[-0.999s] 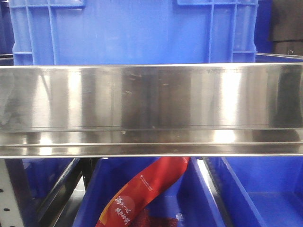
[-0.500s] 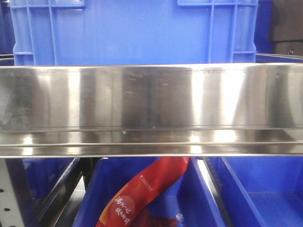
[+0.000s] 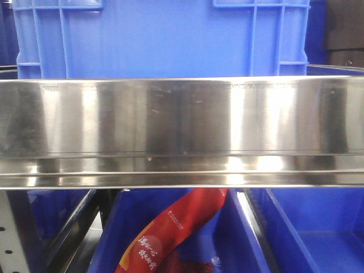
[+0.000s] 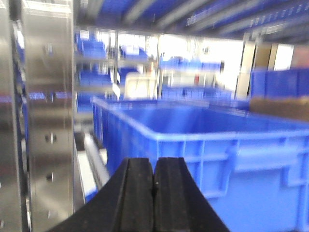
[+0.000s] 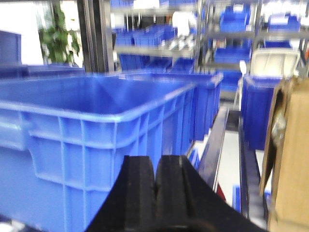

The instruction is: Grab block from conveyor and place in blue bin

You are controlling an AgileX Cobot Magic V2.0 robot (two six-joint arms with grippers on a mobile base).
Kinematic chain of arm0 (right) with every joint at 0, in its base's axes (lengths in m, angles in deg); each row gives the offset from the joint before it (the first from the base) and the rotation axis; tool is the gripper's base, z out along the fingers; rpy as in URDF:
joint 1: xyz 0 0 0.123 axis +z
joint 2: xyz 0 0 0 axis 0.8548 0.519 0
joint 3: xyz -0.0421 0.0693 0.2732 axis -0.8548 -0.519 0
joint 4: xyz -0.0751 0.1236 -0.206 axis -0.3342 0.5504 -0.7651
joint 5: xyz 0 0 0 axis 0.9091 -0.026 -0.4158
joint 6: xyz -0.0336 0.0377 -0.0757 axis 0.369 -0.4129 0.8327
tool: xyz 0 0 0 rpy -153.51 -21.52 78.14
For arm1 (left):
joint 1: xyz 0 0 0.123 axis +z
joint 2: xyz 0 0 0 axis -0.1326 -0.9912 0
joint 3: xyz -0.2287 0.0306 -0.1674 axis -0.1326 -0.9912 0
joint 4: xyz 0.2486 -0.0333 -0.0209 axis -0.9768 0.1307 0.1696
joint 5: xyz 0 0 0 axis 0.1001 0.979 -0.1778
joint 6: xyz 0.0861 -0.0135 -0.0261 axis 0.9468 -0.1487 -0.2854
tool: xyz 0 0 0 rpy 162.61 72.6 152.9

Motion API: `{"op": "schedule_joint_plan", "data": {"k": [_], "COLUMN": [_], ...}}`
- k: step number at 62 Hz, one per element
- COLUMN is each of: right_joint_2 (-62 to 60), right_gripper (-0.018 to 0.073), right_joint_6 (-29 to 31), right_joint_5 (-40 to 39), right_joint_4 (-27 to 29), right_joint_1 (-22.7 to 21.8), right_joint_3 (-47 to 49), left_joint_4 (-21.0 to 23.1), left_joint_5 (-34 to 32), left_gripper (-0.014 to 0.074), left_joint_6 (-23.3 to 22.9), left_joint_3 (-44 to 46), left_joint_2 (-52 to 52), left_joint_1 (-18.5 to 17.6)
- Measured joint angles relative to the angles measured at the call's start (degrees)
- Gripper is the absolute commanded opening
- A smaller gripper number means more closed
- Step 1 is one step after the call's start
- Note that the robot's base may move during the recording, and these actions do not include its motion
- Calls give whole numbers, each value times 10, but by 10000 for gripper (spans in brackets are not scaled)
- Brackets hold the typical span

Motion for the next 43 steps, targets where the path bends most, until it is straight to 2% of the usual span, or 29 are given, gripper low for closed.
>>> {"op": "schedule_joint_plan", "data": {"k": [28,35,43], "right_joint_2": [-5,-26,-75], "right_gripper": [-162,-162,-162], "right_joint_6": [0,0,1], "right_joint_5": [-1,-4,-14], "right_joint_4": [0,0,0], "right_joint_1": [-1,-29,-82], "right_joint_3": [-1,-18,-72], "left_joint_4": [1,1,1], "left_joint_5": [-3,-3,-3], "left_gripper": [-111,-111,-111], "left_joint_6": [0,0,0], "left_joint_3": [0,0,0], "left_joint_2": [18,18,18], "left_joint_1": [0,0,0]}}
